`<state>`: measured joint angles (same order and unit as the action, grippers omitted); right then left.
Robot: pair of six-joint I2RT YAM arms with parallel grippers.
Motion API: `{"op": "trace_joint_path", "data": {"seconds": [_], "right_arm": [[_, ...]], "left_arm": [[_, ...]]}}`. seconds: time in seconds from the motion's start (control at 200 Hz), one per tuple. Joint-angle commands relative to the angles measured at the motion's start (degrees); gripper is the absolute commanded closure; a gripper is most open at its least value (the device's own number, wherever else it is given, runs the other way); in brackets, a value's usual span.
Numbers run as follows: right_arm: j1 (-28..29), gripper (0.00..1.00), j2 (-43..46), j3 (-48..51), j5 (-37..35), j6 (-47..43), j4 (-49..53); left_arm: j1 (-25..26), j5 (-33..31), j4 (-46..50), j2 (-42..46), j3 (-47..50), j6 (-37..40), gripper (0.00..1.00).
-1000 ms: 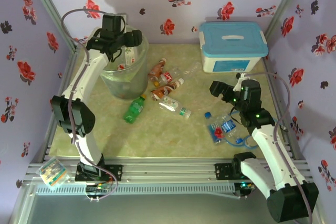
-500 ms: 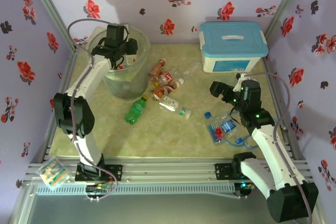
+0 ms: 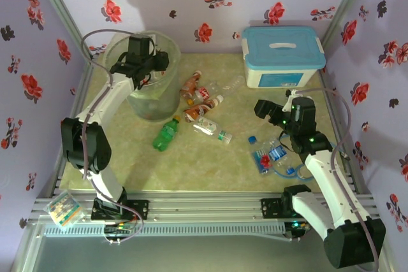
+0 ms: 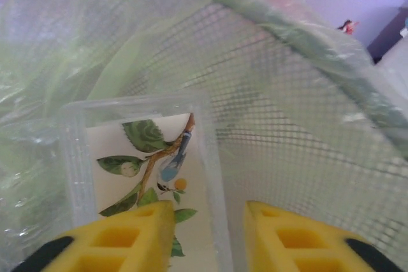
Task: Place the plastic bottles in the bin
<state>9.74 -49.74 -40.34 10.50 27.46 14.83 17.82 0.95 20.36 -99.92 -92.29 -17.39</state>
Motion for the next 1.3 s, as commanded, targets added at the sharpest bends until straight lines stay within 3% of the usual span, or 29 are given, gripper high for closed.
{"op": "trace_joint_path", "data": {"seconds": [0.0, 0.125, 0.225, 0.515, 0.705, 0.86, 0.965, 1.085, 1.2, 1.295], "right_arm": [[-0.4, 0.01, 0.6, -0.7, 0.2, 0.1, -1.4], [-0.4, 0.01, 0.3, -0.8, 0.4, 0.2, -1.5], [-0.3, 0.01, 0.3, -1.2, 0.5, 0.1, -1.1], [-0.2, 0.01, -4.5, -4.7, 5.3, -7.0, 3.6], [4.7, 0.02, -11.2, -9.9, 5.8, -15.9, 10.0], [11.5, 0.02, -17.0, -12.9, 2.5, -24.2, 13.3], [16.0, 0.02, -18.8, -11.2, -1.5, -31.1, 9.6], [17.1, 0.09, -23.5, -12.7, 0.6, -39.7, 12.5], [18.3, 0.28, -30.1, -17.1, 3.1, -44.3, 19.9], [20.7, 0.3, -34.3, -18.7, 1.9, -47.1, 22.3]], "left_arm": [[-0.4, 0.2, 10.7, -1.9, -4.4, 2.7, 0.53], [-0.5, 0.0, 14.4, -1.4, -9.5, 5.2, 0.39], [-0.5, -0.8, 16.3, -0.1, -12.5, 6.8, 0.34], [0.4, -2.7, 21.1, 8.4, -14.9, 8.0, 0.26], [3.4, -5.4, 26.9, 13.8, -12.7, 8.2, 0.22], [5.7, -4.8, 28.1, 20.3, -7.2, 4.5, 0.19], [7.1, -1.2, 27.7, 24.5, -2.0, 0.7, 0.17], [9.0, 2.0, 25.6, 29.1, 6.1, -4.8, 0.15], [9.8, 5.4, 19.8, 33.9, 15.7, -12.0, 0.15], [10.8, 6.3, 13.7, 37.5, 23.3, -18.0, 0.15]]}}
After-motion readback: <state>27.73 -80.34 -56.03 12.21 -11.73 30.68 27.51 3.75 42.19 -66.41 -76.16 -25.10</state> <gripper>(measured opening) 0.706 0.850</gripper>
